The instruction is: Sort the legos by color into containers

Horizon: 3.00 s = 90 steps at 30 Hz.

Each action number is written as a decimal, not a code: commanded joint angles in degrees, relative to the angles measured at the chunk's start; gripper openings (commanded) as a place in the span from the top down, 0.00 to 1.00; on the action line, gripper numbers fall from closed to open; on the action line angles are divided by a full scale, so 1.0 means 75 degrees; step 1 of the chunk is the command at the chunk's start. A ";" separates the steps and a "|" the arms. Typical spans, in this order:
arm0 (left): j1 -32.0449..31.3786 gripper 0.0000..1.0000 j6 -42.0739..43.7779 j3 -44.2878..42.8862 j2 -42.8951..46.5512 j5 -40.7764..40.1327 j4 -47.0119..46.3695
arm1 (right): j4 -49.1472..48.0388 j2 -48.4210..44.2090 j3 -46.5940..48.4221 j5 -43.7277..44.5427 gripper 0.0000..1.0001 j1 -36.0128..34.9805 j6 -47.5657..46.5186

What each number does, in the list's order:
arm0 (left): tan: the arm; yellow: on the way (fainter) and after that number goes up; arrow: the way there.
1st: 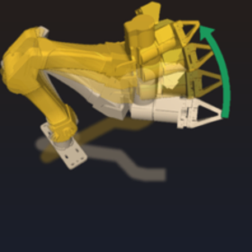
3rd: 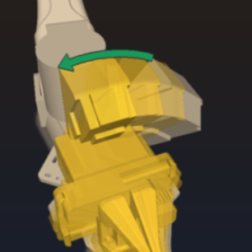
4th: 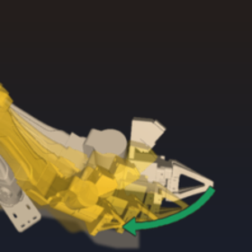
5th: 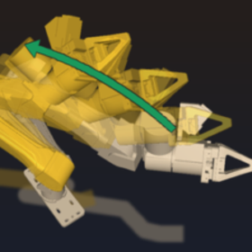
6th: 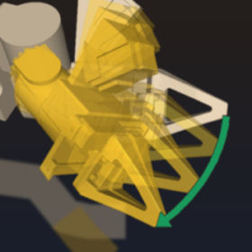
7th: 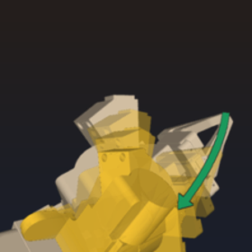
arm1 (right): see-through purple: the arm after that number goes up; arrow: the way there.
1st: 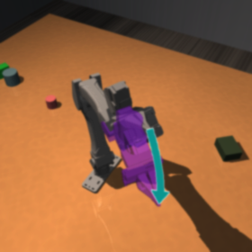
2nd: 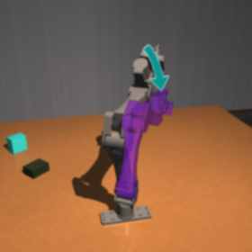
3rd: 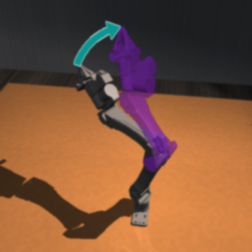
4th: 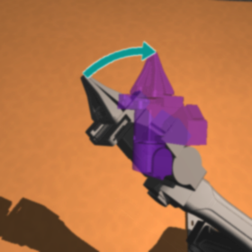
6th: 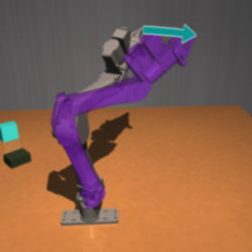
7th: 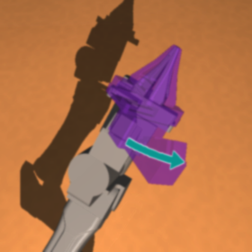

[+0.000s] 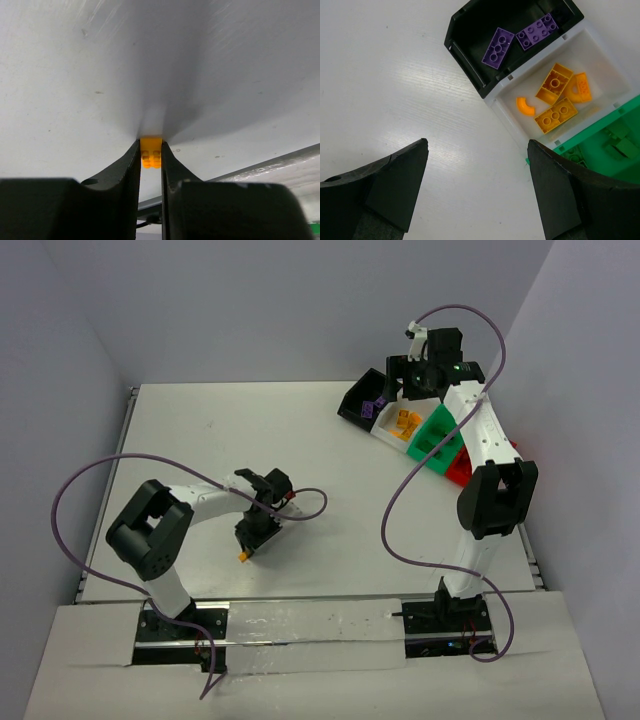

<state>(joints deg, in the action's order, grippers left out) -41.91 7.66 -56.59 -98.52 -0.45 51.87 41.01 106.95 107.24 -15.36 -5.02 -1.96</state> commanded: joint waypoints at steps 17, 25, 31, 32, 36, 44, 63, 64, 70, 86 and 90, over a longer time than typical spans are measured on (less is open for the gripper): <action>0.2164 1.00 -0.4058 -0.4195 0.1870 0.2886 -0.2348 | -0.1131 -0.2222 -0.1258 -0.1768 0.00 -0.1108 0.0231; 0.2998 1.00 -0.6978 -0.3777 0.2167 0.3504 -0.3850 | -0.0716 -0.2269 -0.0761 -0.1514 0.00 -0.2561 0.0086; 0.3002 1.00 -0.7460 -0.3716 0.2327 0.3494 -0.4069 | -0.0702 -0.1861 -0.0601 -0.0972 0.00 -0.3635 0.0327; 0.3010 1.00 -0.7555 -0.3658 0.2368 0.3582 -0.4125 | -0.0704 -0.1735 -0.0508 -0.0919 0.00 -0.3709 0.0474; 0.3071 1.00 -0.8017 -0.3367 0.2485 0.3979 -0.4437 | -0.0584 -0.1289 -0.0084 -0.0828 0.00 -0.4152 0.0505; 0.3196 1.00 -0.8682 -0.2877 0.2565 0.4760 -0.5034 | -0.0678 -0.0758 0.0516 -0.0429 0.04 -0.4508 0.0399; 0.3446 0.87 -0.9026 -0.2276 0.2649 0.5101 -0.5515 | -0.1240 -0.1129 -0.0124 -0.0026 1.00 -0.4523 0.0105; 0.3468 0.47 -0.8904 -0.2293 0.2659 0.5003 -0.5439 | -0.1265 -0.1189 -0.0197 -0.0024 1.00 -0.4523 0.0048; 0.3558 0.01 -0.6547 -0.3151 0.2577 0.3141 -0.3878 | -0.1390 -0.1754 -0.0977 0.0451 1.00 -0.4323 -0.0187; 0.3561 0.01 -0.3190 -0.2721 0.3139 0.0970 -0.2963 | -0.0838 -0.0009 -0.0921 0.1769 1.00 -0.0608 -0.0607; 0.3561 0.01 -0.2904 -0.2818 0.2977 0.0781 -0.2599 | -0.0732 0.0942 -0.0128 0.1930 0.98 -0.0312 -0.0613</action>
<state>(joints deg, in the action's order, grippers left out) -15.27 -19.11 -75.77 -75.04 7.51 28.79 34.58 109.33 100.88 -2.84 -8.42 -5.93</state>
